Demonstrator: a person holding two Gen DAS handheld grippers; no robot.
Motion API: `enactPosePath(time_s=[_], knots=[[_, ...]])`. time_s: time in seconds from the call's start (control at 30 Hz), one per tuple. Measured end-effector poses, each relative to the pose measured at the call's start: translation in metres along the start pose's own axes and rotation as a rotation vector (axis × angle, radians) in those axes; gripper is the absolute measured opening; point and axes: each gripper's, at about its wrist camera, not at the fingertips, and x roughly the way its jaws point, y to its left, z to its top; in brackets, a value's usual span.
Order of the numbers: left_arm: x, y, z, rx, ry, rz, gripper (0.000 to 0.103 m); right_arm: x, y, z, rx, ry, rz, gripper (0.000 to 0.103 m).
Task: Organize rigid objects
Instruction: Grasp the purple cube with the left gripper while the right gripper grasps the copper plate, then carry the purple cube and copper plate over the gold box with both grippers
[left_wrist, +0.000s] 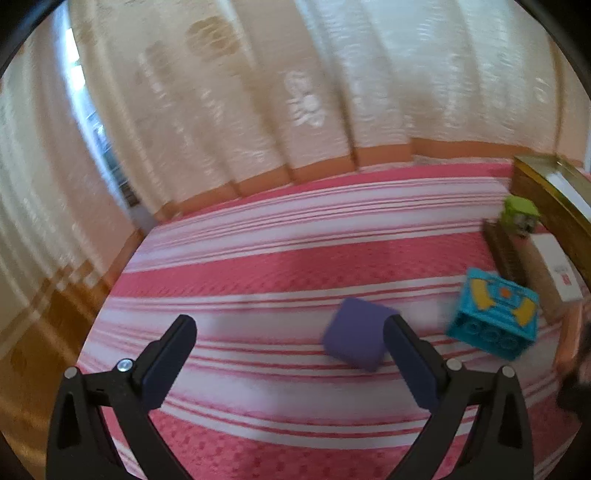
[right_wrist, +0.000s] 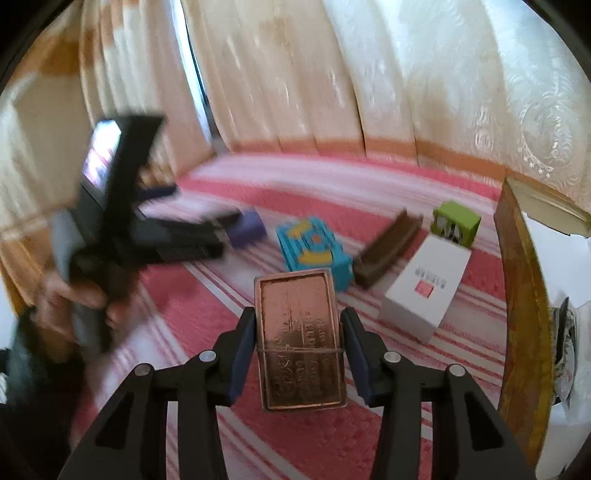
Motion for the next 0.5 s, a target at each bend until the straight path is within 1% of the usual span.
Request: enactPosePath(time_s=[0.03, 0.1, 0.17, 0.2, 0.23, 0.27, 0.33, 0.37, 0.43, 0.47, 0.5], knots=[[0.002, -0.003, 0.001, 0.009, 0.004, -0.013, 0.103, -0.003, 0.000, 0.000, 0.005, -0.019, -0.002, 0.049], [0.009, -0.009, 0.003, 0.020, 0.024, -0.039, 0.103, -0.010, -0.001, 0.002, 0.005, -0.065, -0.036, 0.049], [0.018, -0.016, 0.007, 0.021, 0.063, -0.055, 0.097, -0.016, 0.000, 0.003, -0.001, -0.102, -0.067, 0.049], [0.024, -0.017, 0.008, 0.019, 0.088, -0.063, 0.089, -0.021, 0.000, 0.003, -0.002, -0.128, -0.086, 0.049], [0.029, -0.018, 0.009, 0.013, 0.111, -0.072, 0.085, -0.023, -0.001, 0.004, -0.001, -0.139, -0.092, 0.049], [0.031, -0.015, 0.010, -0.010, 0.116, -0.086, 0.084, -0.026, -0.003, 0.005, 0.005, -0.154, -0.098, 0.049], [0.038, -0.009, 0.012, -0.055, 0.134, -0.121, 0.072, -0.028, -0.007, 0.007, 0.025, -0.166, -0.102, 0.049], [0.040, -0.006, 0.012, -0.079, 0.138, -0.152, 0.067, -0.029, -0.007, 0.006, 0.030, -0.165, -0.105, 0.049], [0.042, -0.001, 0.010, -0.126, 0.150, -0.239, 0.040, -0.027, -0.012, 0.006, 0.040, -0.162, -0.121, 0.049], [0.041, 0.002, 0.009, -0.151, 0.152, -0.266, 0.039, -0.027, -0.013, 0.007, 0.043, -0.166, -0.134, 0.049], [0.040, 0.001, 0.008, -0.155, 0.152, -0.261, 0.039, -0.029, -0.014, 0.006, 0.045, -0.171, -0.142, 0.049]])
